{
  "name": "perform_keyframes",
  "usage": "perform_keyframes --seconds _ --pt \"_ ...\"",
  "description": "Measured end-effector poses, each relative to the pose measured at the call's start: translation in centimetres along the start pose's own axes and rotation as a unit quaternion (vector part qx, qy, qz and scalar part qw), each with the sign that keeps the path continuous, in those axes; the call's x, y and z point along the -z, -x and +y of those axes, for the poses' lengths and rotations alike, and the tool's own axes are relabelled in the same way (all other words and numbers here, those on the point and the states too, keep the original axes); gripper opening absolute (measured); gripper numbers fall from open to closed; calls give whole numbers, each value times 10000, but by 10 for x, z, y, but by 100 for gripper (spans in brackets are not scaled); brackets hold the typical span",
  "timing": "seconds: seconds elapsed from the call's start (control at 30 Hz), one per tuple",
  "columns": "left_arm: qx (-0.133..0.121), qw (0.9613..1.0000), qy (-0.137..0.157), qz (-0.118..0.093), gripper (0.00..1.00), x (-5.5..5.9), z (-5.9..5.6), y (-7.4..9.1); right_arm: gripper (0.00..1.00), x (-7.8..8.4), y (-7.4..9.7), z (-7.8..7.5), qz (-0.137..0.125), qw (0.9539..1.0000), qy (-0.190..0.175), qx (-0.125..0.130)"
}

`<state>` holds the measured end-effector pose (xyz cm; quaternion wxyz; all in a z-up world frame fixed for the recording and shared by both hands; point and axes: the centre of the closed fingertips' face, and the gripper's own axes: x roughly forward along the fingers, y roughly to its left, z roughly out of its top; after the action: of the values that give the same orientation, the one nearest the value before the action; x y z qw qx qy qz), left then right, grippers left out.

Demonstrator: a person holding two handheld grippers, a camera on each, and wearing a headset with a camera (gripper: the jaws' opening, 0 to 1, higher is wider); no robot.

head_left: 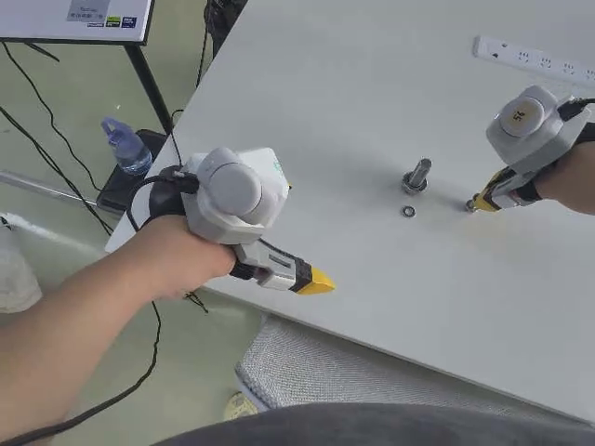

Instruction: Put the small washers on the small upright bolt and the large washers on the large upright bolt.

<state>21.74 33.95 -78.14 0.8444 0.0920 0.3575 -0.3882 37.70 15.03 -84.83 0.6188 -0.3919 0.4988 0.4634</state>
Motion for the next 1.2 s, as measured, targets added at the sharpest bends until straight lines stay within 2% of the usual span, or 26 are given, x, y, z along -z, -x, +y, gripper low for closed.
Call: perform_keyframes --seconds 0.33,0.87,1.2 --pt "54 10000 20 8 87 1 0 0 12 0 -13 0 58 9999 136 12" --pt "83 9999 9 131 85 7 -2 -1 13 1 -19 -10 57 9997 225 72" --pt "57 9999 11 138 84 6 1 0 13 1 -16 -8 89 9997 199 52"
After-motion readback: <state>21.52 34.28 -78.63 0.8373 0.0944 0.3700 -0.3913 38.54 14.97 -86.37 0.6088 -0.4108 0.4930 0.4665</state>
